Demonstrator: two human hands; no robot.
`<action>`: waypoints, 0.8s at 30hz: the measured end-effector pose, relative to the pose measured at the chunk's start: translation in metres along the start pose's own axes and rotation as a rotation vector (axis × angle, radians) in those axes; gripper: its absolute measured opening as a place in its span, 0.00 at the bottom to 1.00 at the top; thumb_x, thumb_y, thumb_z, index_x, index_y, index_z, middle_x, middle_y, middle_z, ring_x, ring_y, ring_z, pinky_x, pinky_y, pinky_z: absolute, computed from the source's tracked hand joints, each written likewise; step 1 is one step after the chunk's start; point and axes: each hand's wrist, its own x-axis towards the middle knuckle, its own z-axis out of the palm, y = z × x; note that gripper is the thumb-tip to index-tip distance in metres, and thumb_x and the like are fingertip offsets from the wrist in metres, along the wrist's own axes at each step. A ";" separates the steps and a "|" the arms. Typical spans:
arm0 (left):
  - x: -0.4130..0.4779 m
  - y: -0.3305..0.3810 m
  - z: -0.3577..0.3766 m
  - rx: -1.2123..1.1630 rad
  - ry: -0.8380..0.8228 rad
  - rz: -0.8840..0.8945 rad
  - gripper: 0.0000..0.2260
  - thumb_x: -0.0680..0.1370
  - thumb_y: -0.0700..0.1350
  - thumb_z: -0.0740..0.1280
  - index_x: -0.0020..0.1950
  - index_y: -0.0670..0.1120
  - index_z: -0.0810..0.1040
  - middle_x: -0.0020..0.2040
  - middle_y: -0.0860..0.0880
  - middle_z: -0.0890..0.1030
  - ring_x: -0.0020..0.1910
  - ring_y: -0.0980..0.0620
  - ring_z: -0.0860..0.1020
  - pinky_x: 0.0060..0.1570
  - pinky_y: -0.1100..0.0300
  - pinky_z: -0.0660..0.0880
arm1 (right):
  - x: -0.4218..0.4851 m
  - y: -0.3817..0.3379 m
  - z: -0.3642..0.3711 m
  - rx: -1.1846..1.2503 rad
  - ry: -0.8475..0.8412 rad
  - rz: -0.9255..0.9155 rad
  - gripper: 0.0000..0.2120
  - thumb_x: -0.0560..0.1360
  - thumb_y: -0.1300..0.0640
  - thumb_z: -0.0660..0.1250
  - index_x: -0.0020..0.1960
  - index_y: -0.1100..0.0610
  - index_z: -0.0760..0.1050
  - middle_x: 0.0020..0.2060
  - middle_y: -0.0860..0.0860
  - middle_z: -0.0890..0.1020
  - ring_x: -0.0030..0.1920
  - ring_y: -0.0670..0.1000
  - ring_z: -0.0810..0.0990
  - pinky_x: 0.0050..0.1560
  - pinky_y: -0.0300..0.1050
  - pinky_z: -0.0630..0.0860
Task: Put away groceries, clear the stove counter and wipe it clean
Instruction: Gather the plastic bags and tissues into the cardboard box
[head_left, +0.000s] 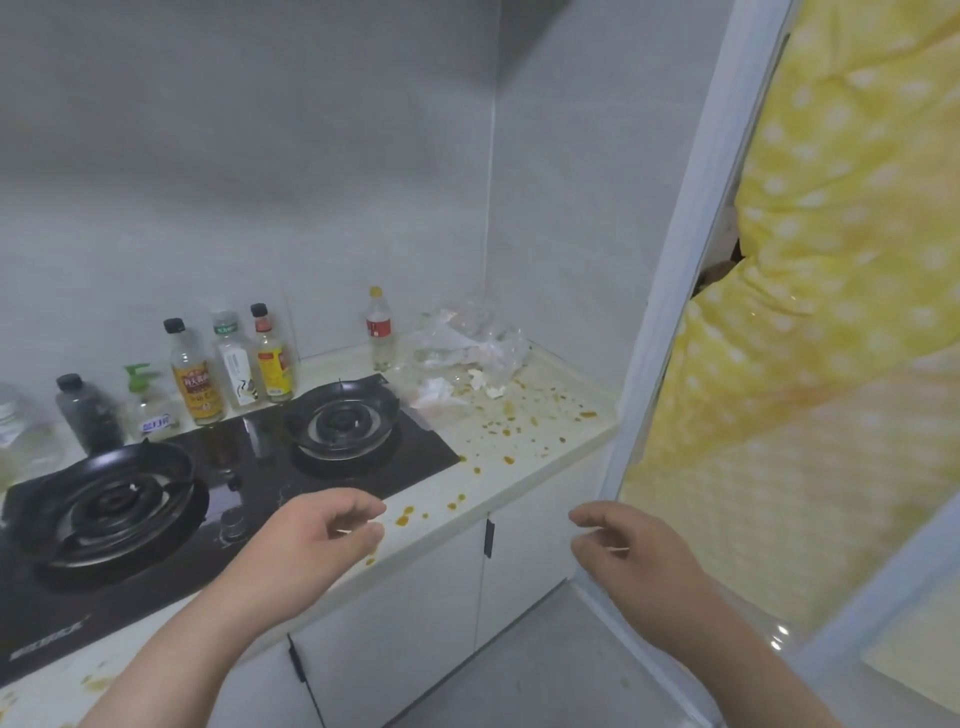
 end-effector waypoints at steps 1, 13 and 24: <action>0.012 0.006 0.007 0.004 0.009 -0.008 0.06 0.74 0.48 0.70 0.45 0.61 0.79 0.44 0.62 0.83 0.43 0.67 0.79 0.49 0.63 0.75 | 0.015 0.005 -0.008 -0.008 -0.016 -0.014 0.08 0.77 0.53 0.66 0.52 0.40 0.74 0.51 0.38 0.78 0.50 0.35 0.77 0.44 0.27 0.70; 0.114 0.065 0.086 -0.010 0.107 -0.055 0.07 0.75 0.47 0.70 0.47 0.60 0.79 0.45 0.67 0.81 0.46 0.69 0.78 0.44 0.72 0.72 | 0.160 0.058 -0.091 -0.019 -0.144 -0.094 0.08 0.78 0.54 0.66 0.53 0.42 0.74 0.51 0.35 0.78 0.48 0.31 0.76 0.43 0.23 0.70; 0.208 0.061 0.108 -0.052 0.136 -0.130 0.06 0.75 0.47 0.70 0.48 0.59 0.80 0.47 0.65 0.82 0.49 0.68 0.79 0.49 0.65 0.75 | 0.268 0.079 -0.099 0.024 -0.218 -0.072 0.09 0.77 0.55 0.66 0.54 0.42 0.75 0.52 0.37 0.79 0.49 0.33 0.77 0.44 0.25 0.70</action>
